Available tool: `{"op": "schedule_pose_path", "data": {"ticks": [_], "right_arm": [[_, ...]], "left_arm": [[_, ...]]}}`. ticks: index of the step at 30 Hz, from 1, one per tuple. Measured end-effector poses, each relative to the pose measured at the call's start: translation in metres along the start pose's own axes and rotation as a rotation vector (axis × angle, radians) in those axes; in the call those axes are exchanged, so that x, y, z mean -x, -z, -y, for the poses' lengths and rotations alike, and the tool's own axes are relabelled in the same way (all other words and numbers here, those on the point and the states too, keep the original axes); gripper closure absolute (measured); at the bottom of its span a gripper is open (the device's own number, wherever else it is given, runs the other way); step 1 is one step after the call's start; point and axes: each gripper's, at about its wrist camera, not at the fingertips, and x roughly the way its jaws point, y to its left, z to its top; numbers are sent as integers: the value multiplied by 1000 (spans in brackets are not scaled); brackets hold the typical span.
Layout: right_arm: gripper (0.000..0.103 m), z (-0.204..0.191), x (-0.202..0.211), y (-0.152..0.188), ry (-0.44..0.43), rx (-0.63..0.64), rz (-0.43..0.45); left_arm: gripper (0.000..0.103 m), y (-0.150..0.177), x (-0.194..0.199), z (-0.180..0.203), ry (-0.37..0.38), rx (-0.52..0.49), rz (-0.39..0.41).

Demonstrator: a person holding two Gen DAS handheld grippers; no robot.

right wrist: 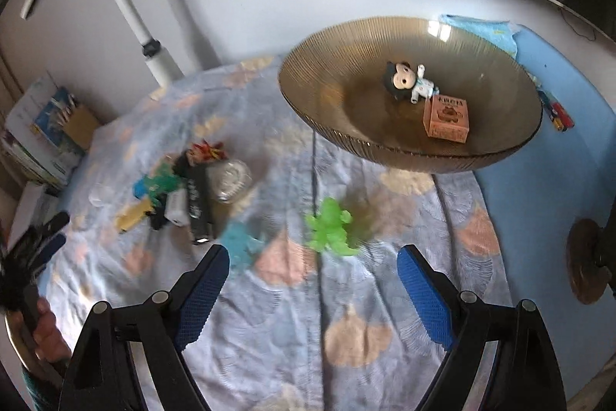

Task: Organize rigid objects
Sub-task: 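Grasp the clear plastic cup with left gripper while right grasps green frog toy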

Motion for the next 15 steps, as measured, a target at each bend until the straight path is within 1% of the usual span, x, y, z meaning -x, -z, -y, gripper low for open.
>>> {"op": "schedule_pose_path", "data": {"ticks": [2,3,4,7,8,9,12,15], "right_arm": [[18,1,-8,1,4,1,-21],[19,2,-12,1,7,2,-31],[19,2,-17,1,11,4,-40],[19,6,-27,0,21,1,-60],[19,8,-31,0,25,2,-63],[19,9,-33,-1,30,2,-65],[20,12,-40,-2,38,3,-76],[22,14,-43,-1,41,4,-78]], "left_arm": [[42,-9,-15,-13,53,128,-22],[42,-13,-22,-18,64,194,-17],[42,-15,-24,-20,60,209,-11],[42,-21,-37,-16,26,223,-10],[43,-21,-40,-15,16,221,-16],[48,-21,-44,-13,-5,220,-22],[57,-24,-48,-8,-55,196,-17],[56,-23,-46,-6,-65,187,-11]]}}
